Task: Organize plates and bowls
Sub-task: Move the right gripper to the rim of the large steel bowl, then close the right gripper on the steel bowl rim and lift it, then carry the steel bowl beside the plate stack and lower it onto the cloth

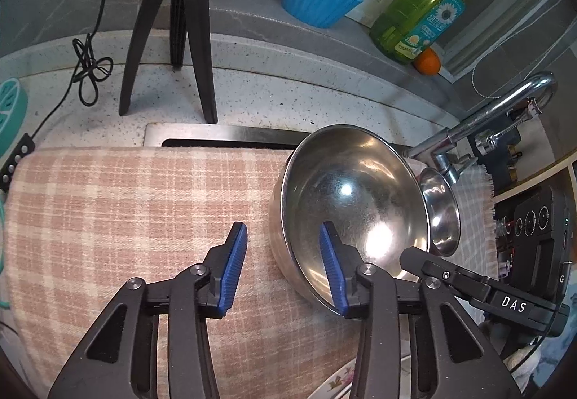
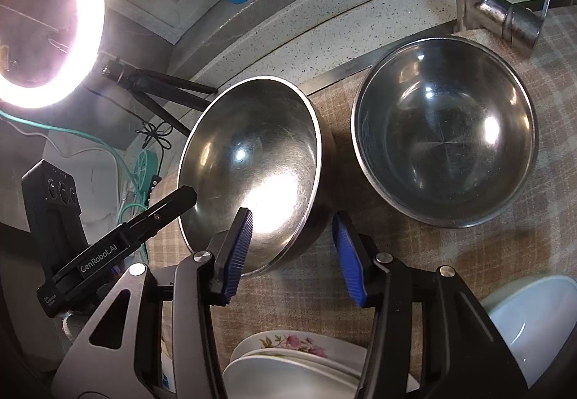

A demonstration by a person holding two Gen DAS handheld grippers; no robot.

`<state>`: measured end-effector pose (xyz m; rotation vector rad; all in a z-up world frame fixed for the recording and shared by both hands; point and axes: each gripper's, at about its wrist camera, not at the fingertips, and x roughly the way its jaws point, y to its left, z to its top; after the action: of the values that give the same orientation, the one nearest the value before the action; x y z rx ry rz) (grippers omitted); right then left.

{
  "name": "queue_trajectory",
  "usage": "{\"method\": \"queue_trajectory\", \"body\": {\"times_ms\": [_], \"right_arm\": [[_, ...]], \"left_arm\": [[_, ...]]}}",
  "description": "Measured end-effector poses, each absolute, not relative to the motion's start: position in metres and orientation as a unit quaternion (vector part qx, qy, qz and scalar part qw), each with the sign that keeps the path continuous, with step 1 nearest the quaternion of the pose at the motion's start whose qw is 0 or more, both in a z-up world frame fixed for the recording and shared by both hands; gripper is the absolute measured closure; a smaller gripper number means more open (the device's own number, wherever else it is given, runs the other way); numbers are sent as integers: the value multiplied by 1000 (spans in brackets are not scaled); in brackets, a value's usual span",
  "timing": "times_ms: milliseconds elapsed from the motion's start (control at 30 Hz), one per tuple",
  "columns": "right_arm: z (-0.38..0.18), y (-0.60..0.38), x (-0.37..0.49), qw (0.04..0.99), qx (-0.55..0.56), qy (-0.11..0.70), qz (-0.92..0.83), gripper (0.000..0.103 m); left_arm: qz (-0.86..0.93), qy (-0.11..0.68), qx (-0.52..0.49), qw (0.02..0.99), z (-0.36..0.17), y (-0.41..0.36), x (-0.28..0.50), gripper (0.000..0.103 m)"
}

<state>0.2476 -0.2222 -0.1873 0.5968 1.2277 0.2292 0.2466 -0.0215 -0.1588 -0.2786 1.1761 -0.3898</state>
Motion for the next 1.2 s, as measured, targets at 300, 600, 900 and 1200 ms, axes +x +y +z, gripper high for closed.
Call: {"method": "queue_trajectory", "body": {"times_ms": [300,600,900,1200], "right_arm": [[-195,-224,255,767,264,576,99,70],[-193,-220,253,769,246,581,103,71],[-187,-202,243,767,231,585,131,71],[-180,-175,225,764,212,587,165,71]], "left_arm": [[-192,556,-123,799,-165,-28,250,77],[-188,554,-116,803,-162,-27,246,77],[-175,544,-126,811,-152,-6,225,77],[-156,526,-147,823,-138,22,194,77]]}}
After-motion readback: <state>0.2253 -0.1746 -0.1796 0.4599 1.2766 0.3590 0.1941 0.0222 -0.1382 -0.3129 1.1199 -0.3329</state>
